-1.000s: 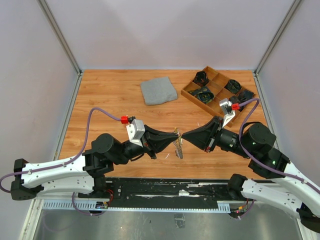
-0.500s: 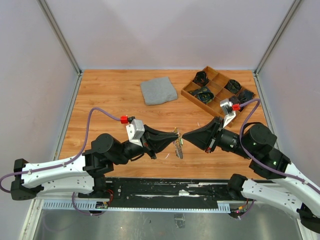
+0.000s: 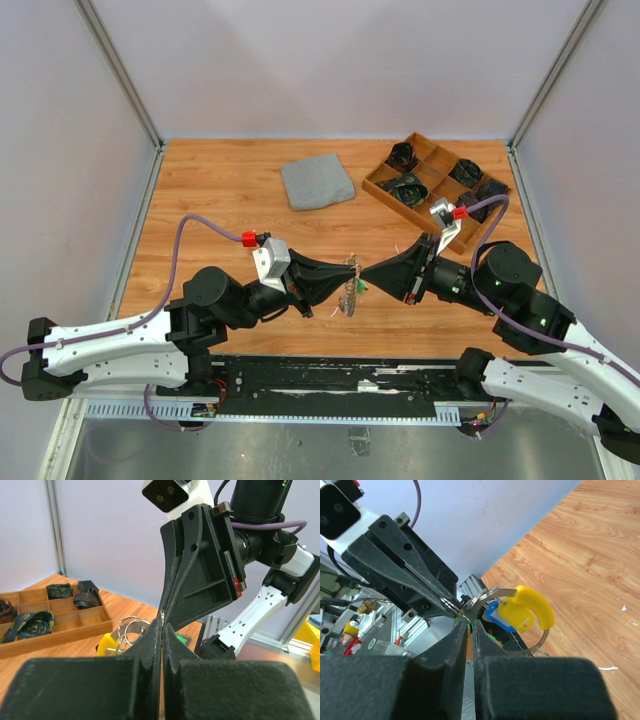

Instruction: Put the keys on the keyring

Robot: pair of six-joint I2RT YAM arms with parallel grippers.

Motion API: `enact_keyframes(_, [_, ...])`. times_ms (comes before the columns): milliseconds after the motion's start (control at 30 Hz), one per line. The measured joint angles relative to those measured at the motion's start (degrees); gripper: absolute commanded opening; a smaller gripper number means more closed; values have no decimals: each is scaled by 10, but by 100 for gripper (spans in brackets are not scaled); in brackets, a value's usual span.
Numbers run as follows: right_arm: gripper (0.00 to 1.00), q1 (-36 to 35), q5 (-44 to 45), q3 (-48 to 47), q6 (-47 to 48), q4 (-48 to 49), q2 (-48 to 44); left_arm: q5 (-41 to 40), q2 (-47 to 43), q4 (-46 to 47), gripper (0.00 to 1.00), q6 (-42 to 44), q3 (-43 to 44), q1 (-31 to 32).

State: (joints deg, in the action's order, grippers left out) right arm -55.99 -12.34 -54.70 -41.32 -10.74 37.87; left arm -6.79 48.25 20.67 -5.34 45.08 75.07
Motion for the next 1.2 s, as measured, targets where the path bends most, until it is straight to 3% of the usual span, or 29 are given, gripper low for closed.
enact_keyframes(167, [25,0,1,-11,29,-21,1,5,0,3,1,0,0,0])
enact_keyframes(400, [24,0,-6,-74,170,-54,-13,15,0,16,1,-5,0,0])
enact_keyframes(700, [22,0,-109,-107,344,-68,-12,57,1,50,1,-21,0,0])
enact_keyframes(1200, [18,0,-183,-107,388,-60,0,120,26,76,0,-29,0,0])
